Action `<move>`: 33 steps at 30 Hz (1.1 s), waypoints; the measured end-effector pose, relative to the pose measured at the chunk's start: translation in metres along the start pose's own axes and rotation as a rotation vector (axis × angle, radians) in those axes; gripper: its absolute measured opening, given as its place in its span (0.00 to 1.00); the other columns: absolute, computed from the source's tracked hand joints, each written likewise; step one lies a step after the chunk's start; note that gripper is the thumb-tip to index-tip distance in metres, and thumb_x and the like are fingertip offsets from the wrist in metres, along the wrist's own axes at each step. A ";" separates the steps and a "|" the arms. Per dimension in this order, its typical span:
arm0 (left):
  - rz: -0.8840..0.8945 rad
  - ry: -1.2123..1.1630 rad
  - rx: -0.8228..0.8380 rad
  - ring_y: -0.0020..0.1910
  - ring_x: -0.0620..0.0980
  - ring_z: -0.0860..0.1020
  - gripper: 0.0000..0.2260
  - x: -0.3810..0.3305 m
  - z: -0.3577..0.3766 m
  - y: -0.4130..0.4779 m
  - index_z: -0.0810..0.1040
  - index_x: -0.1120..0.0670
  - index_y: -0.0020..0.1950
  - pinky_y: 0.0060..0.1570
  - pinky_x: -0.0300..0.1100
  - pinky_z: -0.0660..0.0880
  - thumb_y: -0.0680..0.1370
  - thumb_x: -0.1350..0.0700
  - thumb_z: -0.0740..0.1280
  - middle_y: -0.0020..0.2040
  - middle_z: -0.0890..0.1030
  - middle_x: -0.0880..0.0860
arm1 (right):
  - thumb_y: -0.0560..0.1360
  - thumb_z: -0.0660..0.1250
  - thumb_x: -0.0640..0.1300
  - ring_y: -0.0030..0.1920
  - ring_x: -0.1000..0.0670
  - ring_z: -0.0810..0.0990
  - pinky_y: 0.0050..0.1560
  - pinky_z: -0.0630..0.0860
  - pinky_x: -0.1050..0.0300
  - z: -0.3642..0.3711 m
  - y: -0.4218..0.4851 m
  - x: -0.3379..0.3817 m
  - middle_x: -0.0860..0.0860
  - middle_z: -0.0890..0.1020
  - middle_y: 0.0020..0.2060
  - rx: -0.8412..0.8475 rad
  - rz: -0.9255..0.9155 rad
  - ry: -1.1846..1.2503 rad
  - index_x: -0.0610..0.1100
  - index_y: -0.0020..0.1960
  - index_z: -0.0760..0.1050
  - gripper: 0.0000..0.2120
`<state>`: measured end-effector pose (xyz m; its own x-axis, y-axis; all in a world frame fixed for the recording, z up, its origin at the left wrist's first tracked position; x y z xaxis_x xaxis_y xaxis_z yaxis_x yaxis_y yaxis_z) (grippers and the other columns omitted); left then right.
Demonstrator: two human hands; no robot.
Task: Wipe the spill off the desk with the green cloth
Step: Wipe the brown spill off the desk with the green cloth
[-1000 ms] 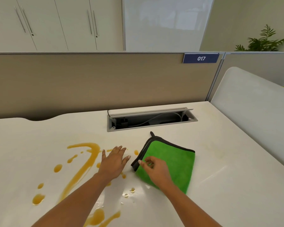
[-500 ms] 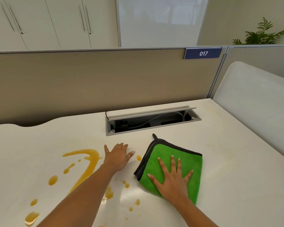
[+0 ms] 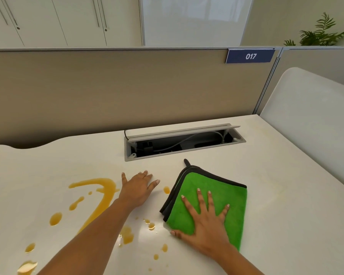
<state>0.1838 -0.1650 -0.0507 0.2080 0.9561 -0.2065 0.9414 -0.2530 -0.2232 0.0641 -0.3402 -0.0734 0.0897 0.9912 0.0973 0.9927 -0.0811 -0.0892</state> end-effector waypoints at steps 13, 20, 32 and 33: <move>0.013 -0.031 0.012 0.77 0.48 0.52 0.24 0.002 0.003 0.000 0.55 0.49 0.75 0.73 0.61 0.39 0.80 0.44 0.45 0.78 0.54 0.48 | 0.74 0.30 0.64 0.73 0.37 0.57 0.63 0.26 0.34 0.001 0.011 0.005 0.46 0.60 0.74 0.042 0.060 0.004 0.65 0.69 0.59 0.30; 0.021 -0.087 0.003 0.77 0.48 0.54 0.50 0.005 0.005 0.000 0.58 0.48 0.74 0.72 0.62 0.40 0.61 0.26 0.27 0.77 0.56 0.48 | 0.64 0.22 0.67 0.75 0.39 0.35 0.57 0.25 0.26 0.000 0.030 0.018 0.48 0.38 0.76 -0.021 0.013 0.084 0.66 0.72 0.42 0.37; 0.088 -0.158 -0.027 0.76 0.44 0.53 0.35 0.031 -0.011 0.001 0.58 0.48 0.74 0.74 0.56 0.38 0.72 0.32 0.37 0.77 0.58 0.47 | 0.75 0.35 0.62 0.76 0.37 0.37 0.59 0.30 0.24 -0.006 0.071 0.062 0.45 0.41 0.77 -0.014 0.041 0.098 0.61 0.72 0.55 0.27; 0.088 -0.172 -0.052 0.77 0.44 0.53 0.41 0.038 -0.013 0.000 0.58 0.47 0.74 0.74 0.56 0.39 0.68 0.29 0.34 0.77 0.58 0.47 | 0.78 0.40 0.60 0.76 0.37 0.37 0.56 0.28 0.25 -0.007 0.074 0.066 0.45 0.41 0.77 -0.007 0.039 0.101 0.61 0.72 0.56 0.24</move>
<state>0.1955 -0.1268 -0.0458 0.2455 0.8904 -0.3834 0.9350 -0.3219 -0.1490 0.1437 -0.2816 -0.0666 0.1352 0.9718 0.1932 0.9889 -0.1201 -0.0878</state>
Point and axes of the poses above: each hand's wrist, its own y-axis towards the middle knuckle, its own z-axis out of the palm, x = y × z, the point moved 3 cm from there along y, towards the middle knuckle
